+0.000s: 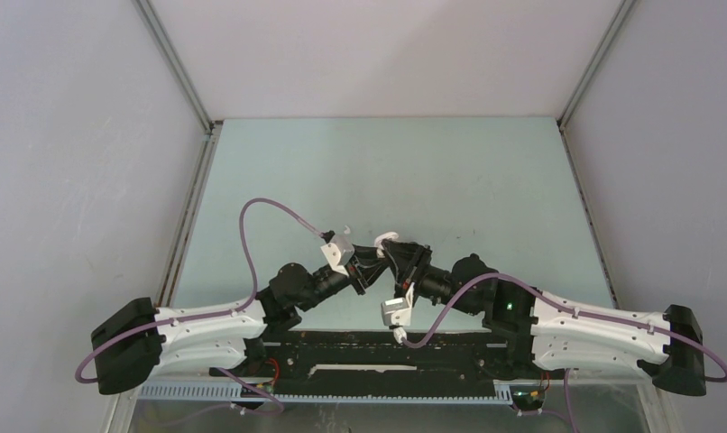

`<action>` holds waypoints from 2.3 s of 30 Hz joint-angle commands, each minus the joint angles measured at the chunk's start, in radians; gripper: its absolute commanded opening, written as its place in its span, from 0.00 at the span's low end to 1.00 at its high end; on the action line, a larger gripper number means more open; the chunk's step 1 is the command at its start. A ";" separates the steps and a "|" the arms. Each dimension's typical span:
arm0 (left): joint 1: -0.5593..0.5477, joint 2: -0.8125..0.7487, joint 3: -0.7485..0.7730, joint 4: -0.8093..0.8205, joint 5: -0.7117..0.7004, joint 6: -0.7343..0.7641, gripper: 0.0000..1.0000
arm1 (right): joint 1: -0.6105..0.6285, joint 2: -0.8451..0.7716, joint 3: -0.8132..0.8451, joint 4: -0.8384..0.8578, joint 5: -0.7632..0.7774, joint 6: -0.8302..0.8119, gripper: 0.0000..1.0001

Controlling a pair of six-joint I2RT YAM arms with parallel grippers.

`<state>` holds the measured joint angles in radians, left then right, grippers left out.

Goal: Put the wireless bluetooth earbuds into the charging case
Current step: Insert the left earbud into the left side groove of the charging case, then pick up the right earbud from the center of the board.

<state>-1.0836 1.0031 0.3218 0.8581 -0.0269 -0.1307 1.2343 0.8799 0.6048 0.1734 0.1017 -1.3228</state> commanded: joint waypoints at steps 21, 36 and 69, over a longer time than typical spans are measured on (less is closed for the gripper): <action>-0.006 -0.033 -0.009 0.082 0.005 0.032 0.00 | 0.017 0.028 0.048 -0.164 -0.024 -0.028 0.44; -0.004 -0.021 -0.029 0.082 -0.022 0.046 0.00 | -0.036 0.114 0.414 -0.700 -0.142 0.139 0.67; 0.135 -0.348 -0.103 -0.364 -0.427 -0.186 0.00 | -0.766 0.661 0.867 -0.937 -0.592 1.011 0.45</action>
<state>-0.9688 0.7528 0.2306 0.6041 -0.3355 -0.2363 0.4515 1.4723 1.4448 -0.8127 -0.4934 -0.4332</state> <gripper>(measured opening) 0.266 0.462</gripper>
